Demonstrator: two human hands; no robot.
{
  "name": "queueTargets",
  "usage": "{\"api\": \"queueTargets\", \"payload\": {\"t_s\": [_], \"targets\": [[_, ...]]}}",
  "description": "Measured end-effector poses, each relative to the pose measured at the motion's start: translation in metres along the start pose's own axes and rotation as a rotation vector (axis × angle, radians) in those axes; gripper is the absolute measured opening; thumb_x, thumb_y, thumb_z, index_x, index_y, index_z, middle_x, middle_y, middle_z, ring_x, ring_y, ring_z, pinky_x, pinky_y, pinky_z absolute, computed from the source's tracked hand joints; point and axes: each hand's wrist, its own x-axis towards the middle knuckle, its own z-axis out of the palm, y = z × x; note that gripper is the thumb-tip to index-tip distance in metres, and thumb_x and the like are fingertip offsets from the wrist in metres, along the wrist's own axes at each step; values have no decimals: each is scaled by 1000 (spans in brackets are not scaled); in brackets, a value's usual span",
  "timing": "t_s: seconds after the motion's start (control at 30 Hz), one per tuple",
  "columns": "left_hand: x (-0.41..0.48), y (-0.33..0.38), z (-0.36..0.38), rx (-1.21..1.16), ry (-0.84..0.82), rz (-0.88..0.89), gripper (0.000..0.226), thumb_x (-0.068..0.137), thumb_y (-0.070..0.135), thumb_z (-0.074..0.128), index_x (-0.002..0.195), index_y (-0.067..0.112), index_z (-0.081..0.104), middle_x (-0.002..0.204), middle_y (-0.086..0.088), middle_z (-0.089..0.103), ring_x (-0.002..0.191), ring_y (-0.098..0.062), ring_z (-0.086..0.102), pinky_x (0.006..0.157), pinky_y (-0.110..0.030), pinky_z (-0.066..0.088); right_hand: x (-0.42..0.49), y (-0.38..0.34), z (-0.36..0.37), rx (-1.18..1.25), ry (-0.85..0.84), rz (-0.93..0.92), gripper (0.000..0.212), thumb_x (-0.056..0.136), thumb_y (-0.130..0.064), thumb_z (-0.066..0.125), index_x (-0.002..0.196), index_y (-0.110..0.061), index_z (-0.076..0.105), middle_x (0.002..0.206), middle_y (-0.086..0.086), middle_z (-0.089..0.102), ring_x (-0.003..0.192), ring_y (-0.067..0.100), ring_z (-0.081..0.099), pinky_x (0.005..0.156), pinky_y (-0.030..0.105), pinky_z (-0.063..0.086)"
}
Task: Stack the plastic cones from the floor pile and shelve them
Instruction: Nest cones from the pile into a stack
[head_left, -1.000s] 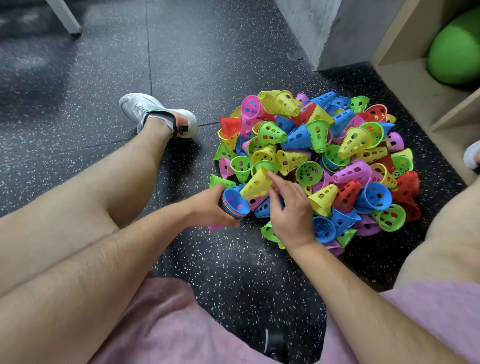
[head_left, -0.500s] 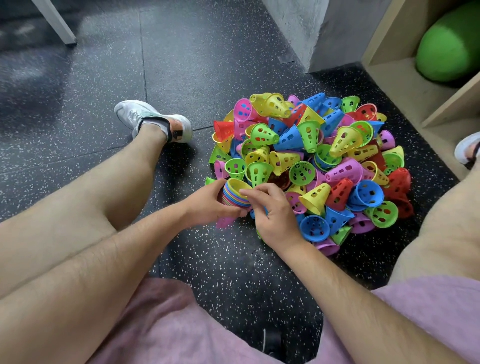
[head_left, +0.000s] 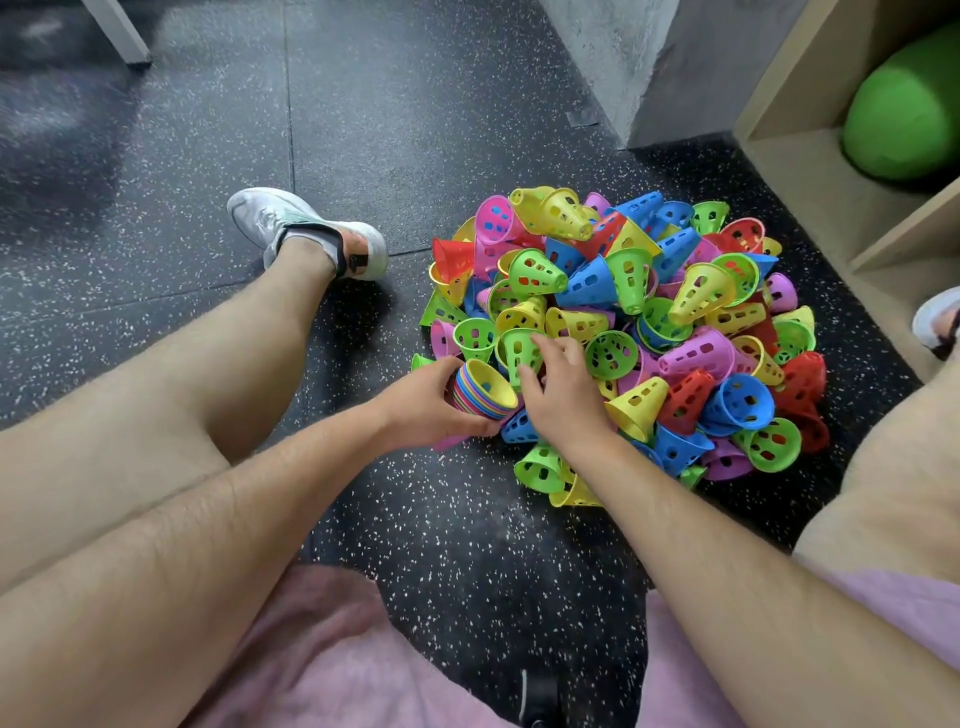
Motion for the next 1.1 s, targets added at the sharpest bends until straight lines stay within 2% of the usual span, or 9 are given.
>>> {"api": "queueTargets", "payload": {"t_s": [0.1, 0.23, 0.37, 0.5, 0.67, 0.87, 0.93, 1.0, 1.1], "targets": [[1, -1, -4, -2, 20, -1, 61, 69, 33, 96, 119, 25, 62, 103, 11, 74, 95, -9, 71, 80, -16, 54, 23, -4, 3, -203, -61, 62, 66, 96, -46, 58, 150, -20, 31, 138, 13, 37, 110, 31, 57, 88, 43, 54], [2, -3, -5, -2, 36, -10, 65, 67, 37, 96, 121, 23, 63, 104, 9, 74, 95, -10, 71, 89, -27, 58, 37, -11, 8, -385, -85, 130, 76, 90, -52, 66, 148, -19, 29, 136, 17, 39, 112, 36, 58, 83, 45, 55], [3, -4, -6, 6, 37, -14, 63, 69, 35, 95, 122, 26, 62, 105, 11, 74, 94, -7, 71, 84, -20, 56, 38, -8, 14, -405, -86, 189, 77, 88, -43, 72, 144, -13, 28, 131, 18, 48, 111, 36, 60, 79, 42, 53], [3, -5, -6, -8, 30, -16, 60, 69, 33, 95, 118, 27, 61, 101, 13, 73, 86, -4, 69, 74, -12, 50, 33, -2, 16, -317, -66, 217, 71, 87, -23, 73, 141, -9, 29, 132, 18, 47, 110, 35, 60, 78, 39, 51], [3, -7, -7, -4, 34, -27, 60, 70, 35, 95, 118, 24, 61, 101, 12, 71, 88, -2, 68, 68, -8, 47, 21, 3, 12, -187, -46, 180, 80, 81, -33, 79, 138, -6, 30, 134, 17, 46, 112, 35, 58, 84, 39, 50], [3, -11, -3, -15, 20, -20, 49, 70, 30, 95, 106, 28, 60, 92, 16, 71, 73, 8, 63, 64, -4, 45, -23, 4, -9, 121, 12, 113, 79, 84, -36, 73, 148, -31, 27, 145, 4, 44, 117, 24, 53, 95, 33, 46], [1, -12, -1, 7, -9, -22, 52, 71, 27, 96, 110, 27, 61, 98, 12, 73, 79, 6, 66, 71, -7, 49, -41, 7, -11, 238, 83, 79, 74, 84, -37, 72, 147, -40, 32, 139, -5, 44, 114, 21, 55, 97, 41, 49], [0, -13, 2, 33, -26, -19, 63, 69, 30, 97, 121, 23, 62, 107, 7, 74, 93, -5, 70, 85, -18, 55, -57, 8, -11, 339, 174, 21, 65, 85, -36, 72, 142, -39, 42, 132, -11, 45, 106, 14, 53, 91, 43, 52], [-1, -13, 7, 62, -61, -11, 68, 67, 32, 98, 123, 24, 61, 102, 8, 75, 87, -6, 70, 79, -24, 56, -69, 3, -12, 416, 288, -70, 55, 86, -36, 74, 135, -32, 49, 129, -10, 46, 101, 9, 54, 83, 37, 55]]}}
